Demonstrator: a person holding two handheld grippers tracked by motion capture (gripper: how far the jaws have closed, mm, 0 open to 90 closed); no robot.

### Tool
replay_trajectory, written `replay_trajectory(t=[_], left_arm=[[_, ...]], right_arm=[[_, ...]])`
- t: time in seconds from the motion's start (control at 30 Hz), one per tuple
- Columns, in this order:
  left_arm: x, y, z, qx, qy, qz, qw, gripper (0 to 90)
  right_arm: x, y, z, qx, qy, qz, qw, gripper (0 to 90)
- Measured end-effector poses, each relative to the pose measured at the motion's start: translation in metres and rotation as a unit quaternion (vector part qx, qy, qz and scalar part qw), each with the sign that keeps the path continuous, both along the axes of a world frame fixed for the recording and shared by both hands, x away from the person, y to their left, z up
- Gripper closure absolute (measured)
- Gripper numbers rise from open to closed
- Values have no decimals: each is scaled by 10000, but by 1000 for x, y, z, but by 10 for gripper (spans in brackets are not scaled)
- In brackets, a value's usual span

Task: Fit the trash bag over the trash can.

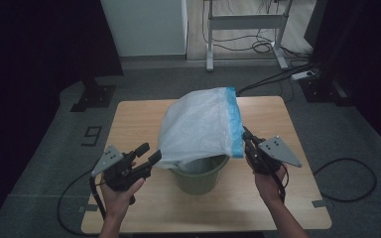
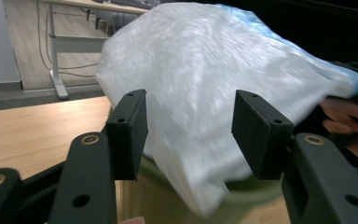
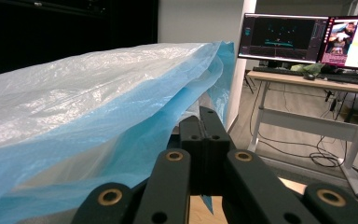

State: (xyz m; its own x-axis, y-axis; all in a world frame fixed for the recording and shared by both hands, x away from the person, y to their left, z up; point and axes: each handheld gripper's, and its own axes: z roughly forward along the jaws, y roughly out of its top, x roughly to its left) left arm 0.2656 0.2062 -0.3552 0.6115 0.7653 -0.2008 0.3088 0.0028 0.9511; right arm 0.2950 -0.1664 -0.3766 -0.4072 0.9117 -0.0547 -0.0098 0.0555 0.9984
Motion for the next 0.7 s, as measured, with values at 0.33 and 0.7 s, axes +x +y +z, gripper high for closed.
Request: replay_trajectory(t=[0.33,0.7], left_arm=[[42,-18,12,114,159,51,9998,385],[52,-29,-5,472,420,108,9979,710]], right_arm=[[-1,7,4,-98,-116,115,9998,891],[-7,14,0,-143,-156,267,9994,891]])
